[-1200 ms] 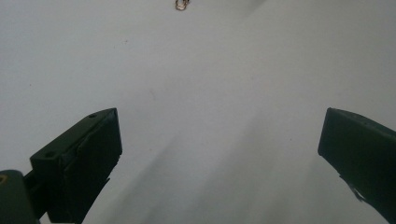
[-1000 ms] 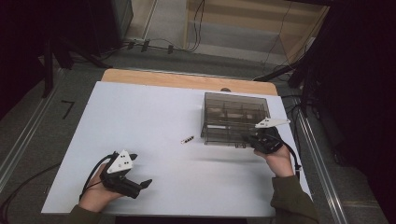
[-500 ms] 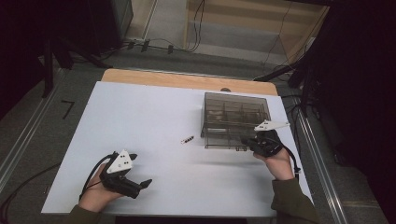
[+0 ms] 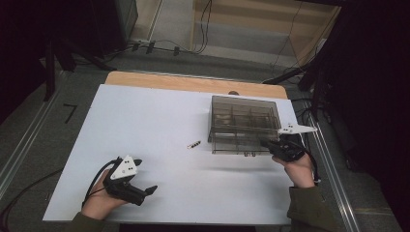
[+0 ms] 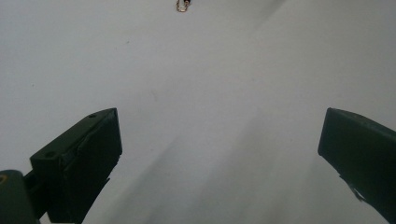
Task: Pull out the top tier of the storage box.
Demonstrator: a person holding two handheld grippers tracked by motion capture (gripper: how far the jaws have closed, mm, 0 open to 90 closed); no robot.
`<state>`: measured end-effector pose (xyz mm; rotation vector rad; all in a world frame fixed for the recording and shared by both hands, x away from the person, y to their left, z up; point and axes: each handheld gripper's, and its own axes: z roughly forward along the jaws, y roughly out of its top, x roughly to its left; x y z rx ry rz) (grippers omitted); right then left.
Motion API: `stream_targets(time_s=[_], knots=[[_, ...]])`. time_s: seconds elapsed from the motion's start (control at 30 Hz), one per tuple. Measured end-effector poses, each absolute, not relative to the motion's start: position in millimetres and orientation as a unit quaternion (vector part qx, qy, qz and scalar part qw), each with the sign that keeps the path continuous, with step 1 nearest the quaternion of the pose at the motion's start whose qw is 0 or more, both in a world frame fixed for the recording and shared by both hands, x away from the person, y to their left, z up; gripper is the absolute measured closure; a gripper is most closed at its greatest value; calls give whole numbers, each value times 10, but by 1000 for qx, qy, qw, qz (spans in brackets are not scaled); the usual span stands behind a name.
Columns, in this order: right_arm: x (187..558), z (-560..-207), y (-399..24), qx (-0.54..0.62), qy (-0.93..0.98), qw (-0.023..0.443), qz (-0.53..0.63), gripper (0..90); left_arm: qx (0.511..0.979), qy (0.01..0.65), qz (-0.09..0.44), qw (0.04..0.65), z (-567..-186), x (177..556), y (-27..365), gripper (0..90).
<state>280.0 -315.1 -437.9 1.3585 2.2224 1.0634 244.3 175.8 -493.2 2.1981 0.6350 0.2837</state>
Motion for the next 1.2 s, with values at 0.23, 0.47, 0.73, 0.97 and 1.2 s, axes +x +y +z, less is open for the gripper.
stream_targets(time_s=[0.23,0.47,0.73,0.97,1.2], knots=[[2803,-4426,-3203,484,779,164,362,878,871,252,112,407,-4929,2441,1757,0],[2813,-4482,-3174,480,787,160,352,878,871,252,112,407,-4930,2440,1757,0],[2795,-4505,-3165,482,787,159,351,878,870,252,113,408,-4928,2439,1755,0],[2777,-4507,-3158,482,787,159,351,878,870,252,113,408,-4928,2440,1755,0],[2765,-4509,-3149,481,788,160,350,878,870,252,113,409,-4927,2439,1754,0]])
